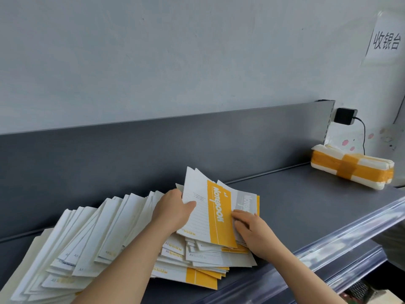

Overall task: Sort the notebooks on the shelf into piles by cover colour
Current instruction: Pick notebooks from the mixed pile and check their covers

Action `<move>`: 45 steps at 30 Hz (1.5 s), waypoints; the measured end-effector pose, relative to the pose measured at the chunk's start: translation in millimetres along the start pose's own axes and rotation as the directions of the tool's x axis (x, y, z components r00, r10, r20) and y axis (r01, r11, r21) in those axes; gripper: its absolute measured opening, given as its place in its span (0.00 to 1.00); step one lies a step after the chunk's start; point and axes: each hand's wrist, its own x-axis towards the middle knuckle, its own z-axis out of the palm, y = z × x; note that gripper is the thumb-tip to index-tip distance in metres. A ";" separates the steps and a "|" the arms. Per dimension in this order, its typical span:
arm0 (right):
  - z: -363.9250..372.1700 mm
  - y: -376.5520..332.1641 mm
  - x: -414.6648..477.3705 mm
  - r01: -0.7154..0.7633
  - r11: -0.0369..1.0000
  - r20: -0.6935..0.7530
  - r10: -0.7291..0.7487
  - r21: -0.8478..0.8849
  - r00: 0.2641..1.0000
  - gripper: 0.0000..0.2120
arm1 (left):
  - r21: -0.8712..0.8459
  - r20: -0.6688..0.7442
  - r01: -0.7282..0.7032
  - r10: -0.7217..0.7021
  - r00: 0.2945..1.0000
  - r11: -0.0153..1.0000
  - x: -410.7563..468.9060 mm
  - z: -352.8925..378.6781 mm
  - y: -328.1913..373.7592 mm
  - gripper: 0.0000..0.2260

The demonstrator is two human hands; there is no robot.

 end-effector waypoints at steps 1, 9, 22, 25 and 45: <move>1.6 -2.2 0.8 -0.024 0.999 -0.017 0.025 0.021 1.000 0.11 | -0.047 -0.013 -0.002 0.001 1.000 0.999 -2.4 -3.1 -2.5 0.10; 18.2 -65.8 2.0 0.083 0.943 -0.140 -0.039 0.324 0.989 0.16 | -0.357 -0.162 -0.013 -0.049 0.986 0.934 -43.4 -43.2 -34.4 0.10; 106.9 -204.8 -15.9 0.271 0.849 -0.024 -0.293 0.454 0.956 0.14 | -0.509 -0.255 0.119 -0.281 0.925 0.852 -153.8 -151.7 -130.2 0.11; 140.6 -241.1 -33.2 0.288 0.852 0.033 -0.335 0.437 0.942 0.15 | -0.477 -0.337 0.129 -0.317 0.886 0.869 -187.3 -176.2 -164.1 0.12; 393.1 -518.6 -217.9 0.379 0.790 0.277 -0.548 0.483 0.789 0.19 | -0.312 -0.501 0.384 -0.494 0.711 0.869 -450.7 -383.1 -407.8 0.14</move>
